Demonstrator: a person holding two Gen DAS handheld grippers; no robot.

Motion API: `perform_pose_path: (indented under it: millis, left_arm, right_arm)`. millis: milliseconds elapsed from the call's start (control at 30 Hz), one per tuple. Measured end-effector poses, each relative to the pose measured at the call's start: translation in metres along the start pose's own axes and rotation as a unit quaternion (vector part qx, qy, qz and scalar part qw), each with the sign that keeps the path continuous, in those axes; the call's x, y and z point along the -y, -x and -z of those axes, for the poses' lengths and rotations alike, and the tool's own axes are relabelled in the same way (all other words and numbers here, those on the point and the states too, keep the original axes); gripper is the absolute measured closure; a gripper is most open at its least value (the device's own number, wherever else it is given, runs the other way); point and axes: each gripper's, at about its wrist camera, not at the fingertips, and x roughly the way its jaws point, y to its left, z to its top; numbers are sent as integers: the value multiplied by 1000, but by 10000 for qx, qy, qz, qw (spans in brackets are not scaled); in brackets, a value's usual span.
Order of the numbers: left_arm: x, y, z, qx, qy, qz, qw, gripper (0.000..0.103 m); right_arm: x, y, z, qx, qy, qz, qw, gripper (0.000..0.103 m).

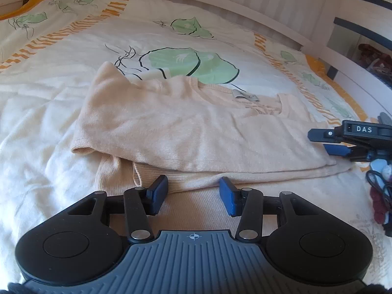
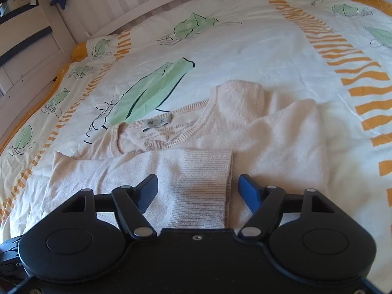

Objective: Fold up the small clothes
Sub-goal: 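Grasp the ribbed sleeve cuff with the right gripper and lift it, then lay the held sleeve across the sweater body with the right gripper, release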

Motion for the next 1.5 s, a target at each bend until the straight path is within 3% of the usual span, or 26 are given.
perform_pose_path:
  millis: [67,100,167,200,267,367,467,567,667,833,1067,1200,1367,1500]
  left_arm:
    - [1,0,0,3,-26,-21,10000,58]
    - [1,0,0,6,-44,-37,10000,58]
    - [2,0,1,13,-65,-59,10000,58]
    - [2,0,0,11,-65,-65,10000,58]
    - [2,0,0,6,-59,-67,10000,58]
    - [3,0,0,3,-66,-72,10000,58]
    - [3,0,0,6,-49,-64,10000,58]
    - [3,0,0,7,-66,-74,10000,58]
    - [3,0,0,8,-70,-83,9999,58]
    - [4,0,-4,-71,-95,-109,9999,58]
    - [6,-3,-25,-10,-611,-439,9972,57]
    - [-8,-1,-31,151,-397,-597,9973,57]
    - [-53,7,-24,143,821,-512,9952,63]
    - [-56,15,-20,168,797,-380,9960,64]
  right_arm:
    - [2,0,-1,11,-140,-110,9998,34]
    - [2,-1,-2,4,-197,-137,9997,44]
    - [0,-1,-6,-43,-286,-251,9993,76]
    - [-2,-1,-8,-86,-318,-388,9987,85]
    - [-15,9,-14,-11,-121,-646,9978,86]
    - [-31,43,-26,427,292,-819,9953,86]
    - [-19,70,-33,796,326,-448,9953,87]
    - [10,65,-32,638,270,321,9971,87]
    - [31,49,-23,354,153,568,9976,87]
    - [36,42,-11,237,134,469,9985,85]
    - [33,47,-6,291,192,276,9990,80]
    - [30,47,-6,302,286,251,9988,80]
    - [29,48,-7,335,286,161,9989,80]
    - [36,41,-3,212,204,300,9991,80]
